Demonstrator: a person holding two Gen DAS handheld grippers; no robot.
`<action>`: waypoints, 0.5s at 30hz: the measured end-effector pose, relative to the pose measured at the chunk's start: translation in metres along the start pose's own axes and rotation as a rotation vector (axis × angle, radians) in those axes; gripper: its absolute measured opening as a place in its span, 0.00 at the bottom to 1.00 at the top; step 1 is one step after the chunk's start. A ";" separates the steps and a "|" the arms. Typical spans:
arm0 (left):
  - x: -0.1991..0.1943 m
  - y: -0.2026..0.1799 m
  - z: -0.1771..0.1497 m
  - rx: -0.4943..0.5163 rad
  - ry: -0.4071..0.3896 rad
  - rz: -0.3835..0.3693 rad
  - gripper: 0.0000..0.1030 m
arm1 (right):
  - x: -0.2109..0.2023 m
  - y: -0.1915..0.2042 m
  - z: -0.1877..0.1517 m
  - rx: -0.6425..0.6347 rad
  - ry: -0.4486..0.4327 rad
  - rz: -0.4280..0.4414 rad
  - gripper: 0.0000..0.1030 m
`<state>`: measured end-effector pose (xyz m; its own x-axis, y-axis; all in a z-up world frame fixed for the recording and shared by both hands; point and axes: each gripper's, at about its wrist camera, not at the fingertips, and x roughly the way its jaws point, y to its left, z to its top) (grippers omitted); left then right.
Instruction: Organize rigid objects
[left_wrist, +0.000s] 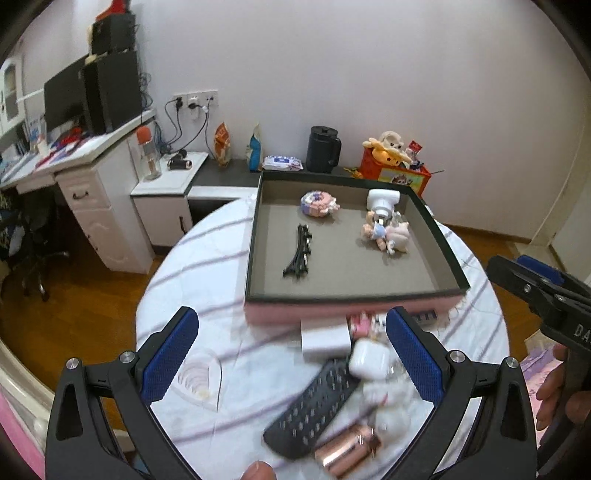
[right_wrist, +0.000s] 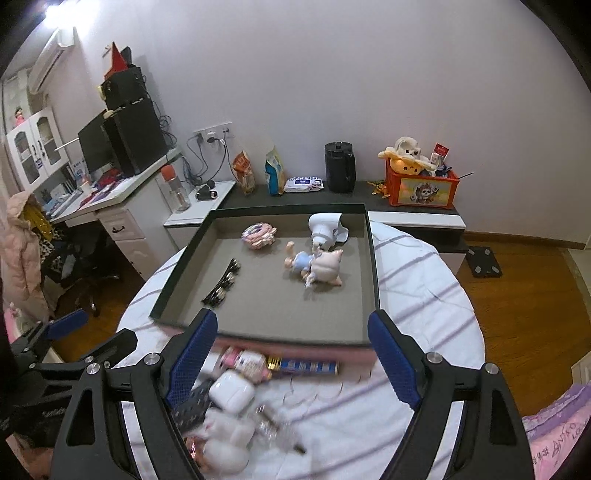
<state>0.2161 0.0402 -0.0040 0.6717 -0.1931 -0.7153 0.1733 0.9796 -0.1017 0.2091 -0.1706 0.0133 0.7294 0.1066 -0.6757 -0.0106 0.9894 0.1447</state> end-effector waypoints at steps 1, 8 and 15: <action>-0.004 0.002 -0.006 -0.006 -0.001 0.000 0.99 | -0.006 0.002 -0.006 -0.001 -0.004 0.001 0.83; -0.026 0.017 -0.043 -0.041 0.001 0.001 0.99 | -0.032 0.000 -0.048 0.020 0.007 -0.004 0.83; -0.042 0.017 -0.066 -0.037 0.000 -0.004 0.99 | -0.038 -0.001 -0.076 0.017 0.048 -0.009 0.83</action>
<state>0.1430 0.0684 -0.0208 0.6713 -0.1972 -0.7145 0.1493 0.9802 -0.1303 0.1294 -0.1680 -0.0164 0.6956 0.1030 -0.7110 0.0075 0.9886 0.1506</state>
